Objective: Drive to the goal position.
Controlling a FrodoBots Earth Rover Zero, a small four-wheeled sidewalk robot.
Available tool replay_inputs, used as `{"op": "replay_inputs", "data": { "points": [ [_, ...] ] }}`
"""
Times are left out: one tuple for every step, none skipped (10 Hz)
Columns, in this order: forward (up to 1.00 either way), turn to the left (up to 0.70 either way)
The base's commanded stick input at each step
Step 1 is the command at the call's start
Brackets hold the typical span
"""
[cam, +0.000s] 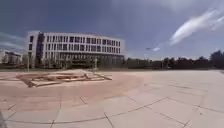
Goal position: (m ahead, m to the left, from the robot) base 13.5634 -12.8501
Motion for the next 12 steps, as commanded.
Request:
{"op": "replay_inputs", "data": {
  "points": [
    [0.7, -0.01],
    [0.7, -0.01],
    [0.7, -0.01],
    [0.7, -0.01],
    [0.7, -0.01],
    [0.7, -0.01],
    [0.7, -0.01],
    [0.7, -0.01],
    [0.7, -0.01],
    [0.7, -0.01],
    [0.7, -0.12],
    [0.7, -0.16]
  ]
}}
